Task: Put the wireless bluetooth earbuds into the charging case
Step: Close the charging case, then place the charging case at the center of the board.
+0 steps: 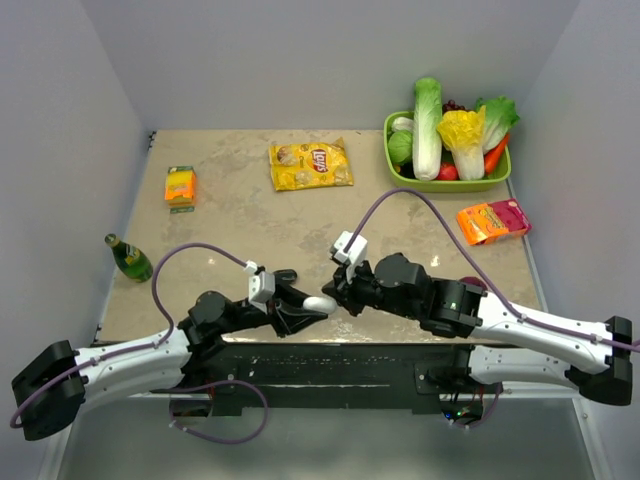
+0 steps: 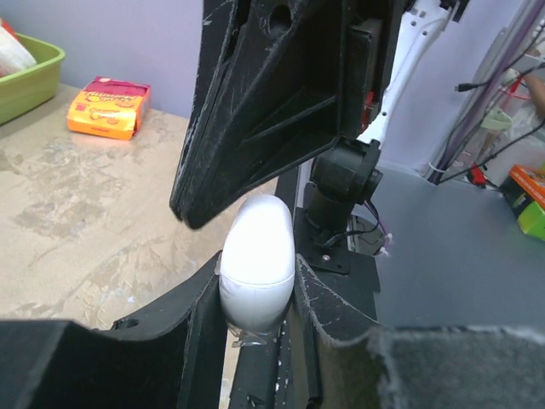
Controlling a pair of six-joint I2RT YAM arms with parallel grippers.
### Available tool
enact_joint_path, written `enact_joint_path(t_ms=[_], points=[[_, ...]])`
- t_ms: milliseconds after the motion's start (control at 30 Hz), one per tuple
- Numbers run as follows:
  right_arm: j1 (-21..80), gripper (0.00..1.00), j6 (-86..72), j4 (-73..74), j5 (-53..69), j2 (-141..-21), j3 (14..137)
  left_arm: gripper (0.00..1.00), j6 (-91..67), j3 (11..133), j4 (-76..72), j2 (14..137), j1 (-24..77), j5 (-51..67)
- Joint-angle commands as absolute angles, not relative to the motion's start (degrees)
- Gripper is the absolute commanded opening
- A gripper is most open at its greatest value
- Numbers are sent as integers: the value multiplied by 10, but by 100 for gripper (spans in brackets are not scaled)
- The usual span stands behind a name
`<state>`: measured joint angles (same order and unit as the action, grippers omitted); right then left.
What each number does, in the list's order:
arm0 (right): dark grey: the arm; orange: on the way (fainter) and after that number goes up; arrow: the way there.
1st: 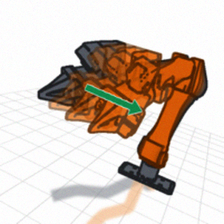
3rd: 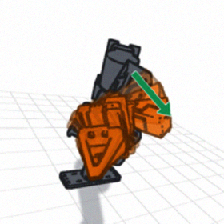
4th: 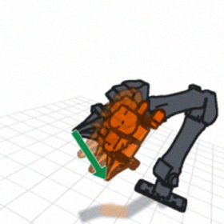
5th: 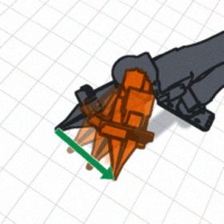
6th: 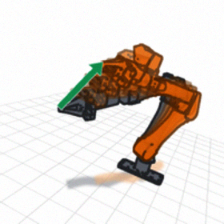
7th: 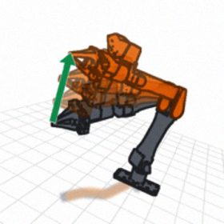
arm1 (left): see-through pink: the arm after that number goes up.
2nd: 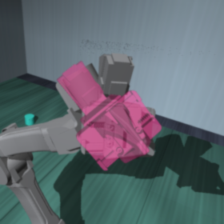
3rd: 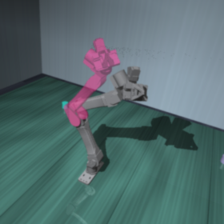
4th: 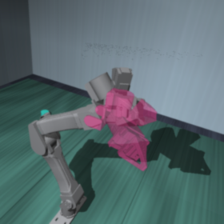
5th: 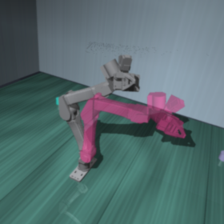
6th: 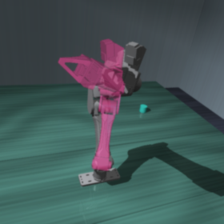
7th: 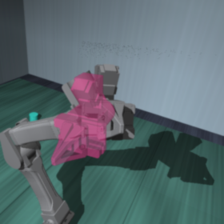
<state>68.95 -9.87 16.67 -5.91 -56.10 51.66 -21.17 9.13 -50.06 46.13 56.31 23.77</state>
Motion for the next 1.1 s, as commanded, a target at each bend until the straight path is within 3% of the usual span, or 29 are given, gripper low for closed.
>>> enact_joint_path(t_ms=[0, 133, 200, 333, 600, 800, 967, 1067], points=[[689, 6, -154, 146, -234, -505, 498, 0, -197, 90, -518, 455, 565, 176], [689, 22, -177, 85, -341, -432, 419, 0, -262, 119, -459, 494, 558, 2], [689, 24, -178, 85, -352, -434, 409, 0, -293, 154, -407, 532, 535, -55], [689, 27, -181, 105, -322, -483, 415, 0, -338, 257, -346, 691, 435, -13], [689, 32, -188, 92, -273, -517, 410, 0, -305, 474, -237, 964, 353, 54], [690, 35, -191, 89, -270, -503, 403, 0, -309, 548, -223, 1087, 311, 112], [689, 37, -193, 88, -267, -490, 394, 0, -297, 574, -218, 1121, 299, 115], [689, 38, -194, 90, -268, -490, 392, 21, -285, 585, -208, 1130, 294, 106]])
